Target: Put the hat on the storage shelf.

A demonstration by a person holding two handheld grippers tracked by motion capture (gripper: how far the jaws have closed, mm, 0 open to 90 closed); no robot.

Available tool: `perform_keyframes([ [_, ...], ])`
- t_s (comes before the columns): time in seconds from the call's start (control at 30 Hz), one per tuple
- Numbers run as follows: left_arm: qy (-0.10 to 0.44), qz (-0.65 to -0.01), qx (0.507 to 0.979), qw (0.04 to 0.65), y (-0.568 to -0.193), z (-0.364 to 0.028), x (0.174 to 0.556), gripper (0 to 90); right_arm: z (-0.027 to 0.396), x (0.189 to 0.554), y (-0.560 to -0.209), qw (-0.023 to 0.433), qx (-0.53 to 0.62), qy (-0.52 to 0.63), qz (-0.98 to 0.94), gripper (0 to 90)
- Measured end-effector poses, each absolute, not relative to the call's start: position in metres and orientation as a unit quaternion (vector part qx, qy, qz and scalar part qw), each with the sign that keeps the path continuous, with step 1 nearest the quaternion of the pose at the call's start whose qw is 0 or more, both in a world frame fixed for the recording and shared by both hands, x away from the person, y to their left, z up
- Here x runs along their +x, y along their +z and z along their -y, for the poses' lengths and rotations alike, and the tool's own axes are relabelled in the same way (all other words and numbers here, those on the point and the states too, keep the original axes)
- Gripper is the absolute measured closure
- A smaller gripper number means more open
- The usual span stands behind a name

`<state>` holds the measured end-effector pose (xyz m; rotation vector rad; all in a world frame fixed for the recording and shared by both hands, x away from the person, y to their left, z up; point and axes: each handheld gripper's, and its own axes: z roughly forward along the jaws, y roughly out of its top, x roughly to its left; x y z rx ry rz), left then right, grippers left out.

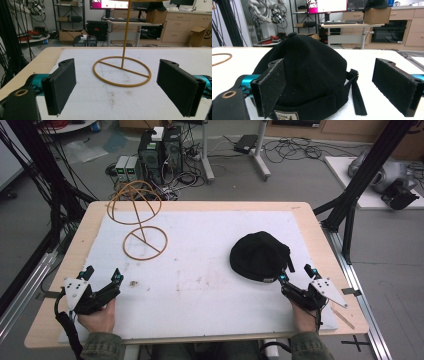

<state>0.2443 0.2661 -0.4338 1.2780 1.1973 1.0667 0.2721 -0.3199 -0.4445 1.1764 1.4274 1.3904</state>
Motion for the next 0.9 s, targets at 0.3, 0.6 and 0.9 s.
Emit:
perform_keyframes([
  [0.3, 0.445, -0.497, 0.534, 0.519, -0.4337, -0.2653, 0.2445, 16.1, 0.322, 0.2719, -0.4441, 0.407, 0.466, 0.549, -0.562, 11.4],
  [0.6, 0.443, -0.504, 0.534, 0.515, -0.4343, -0.2661, 0.2452, 16.1, 0.3224, 0.2717, -0.4439, 0.403, 0.47, 0.549, -0.561, 11.3],
  [0.9, 0.444, -0.503, 0.534, 0.515, -0.434, -0.2666, 0.2449, 16.1, 0.322, 0.2748, -0.4411, 0.412, 0.456, 0.544, -0.572, 11.4],
])
